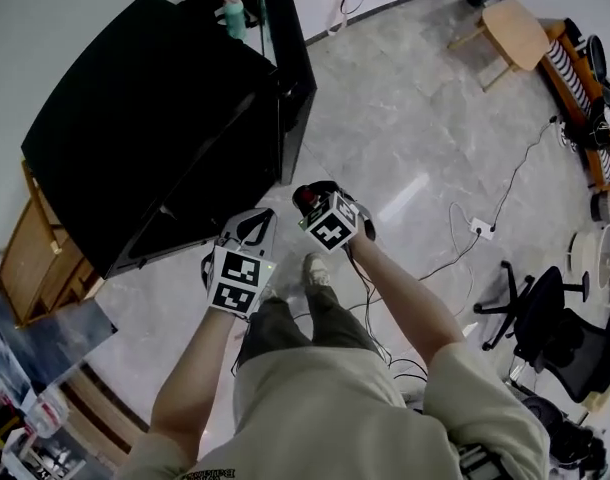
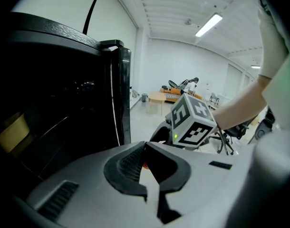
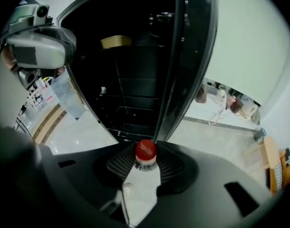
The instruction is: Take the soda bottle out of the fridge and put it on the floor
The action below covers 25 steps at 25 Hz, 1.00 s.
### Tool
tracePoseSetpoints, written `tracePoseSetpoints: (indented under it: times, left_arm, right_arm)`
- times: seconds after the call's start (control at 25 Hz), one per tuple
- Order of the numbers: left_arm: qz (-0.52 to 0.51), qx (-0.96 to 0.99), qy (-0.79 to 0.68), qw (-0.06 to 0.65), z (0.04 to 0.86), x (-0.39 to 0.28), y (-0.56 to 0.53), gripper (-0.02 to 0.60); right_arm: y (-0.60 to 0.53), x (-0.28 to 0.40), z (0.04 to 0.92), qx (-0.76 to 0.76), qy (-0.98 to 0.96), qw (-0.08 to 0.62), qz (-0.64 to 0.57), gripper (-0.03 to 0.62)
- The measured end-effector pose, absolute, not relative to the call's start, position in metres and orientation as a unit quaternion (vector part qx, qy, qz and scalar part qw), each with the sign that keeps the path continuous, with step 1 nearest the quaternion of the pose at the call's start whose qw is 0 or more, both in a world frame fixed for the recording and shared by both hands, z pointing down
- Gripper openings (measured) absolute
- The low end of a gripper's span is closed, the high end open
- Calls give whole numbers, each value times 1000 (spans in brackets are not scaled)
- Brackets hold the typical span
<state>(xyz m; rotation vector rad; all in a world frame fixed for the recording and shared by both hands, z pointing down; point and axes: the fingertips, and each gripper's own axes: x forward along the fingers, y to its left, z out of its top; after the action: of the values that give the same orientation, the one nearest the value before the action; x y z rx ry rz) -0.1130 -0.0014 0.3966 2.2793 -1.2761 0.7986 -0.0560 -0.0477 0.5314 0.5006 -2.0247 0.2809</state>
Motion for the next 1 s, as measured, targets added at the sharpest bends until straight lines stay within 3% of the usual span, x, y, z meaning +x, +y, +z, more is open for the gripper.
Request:
tracePoseSetpoints:
  times: [0.52,1.0]
  left_arm:
    - [317,829,-407,216,443,-44,-23,6]
    - [365,828,-352,239,566,-13,-30,6]
  right_arm:
    - [-42,15,576,248,-815,499,159,112]
    - [-31,43,692,276,-792,502,210,112]
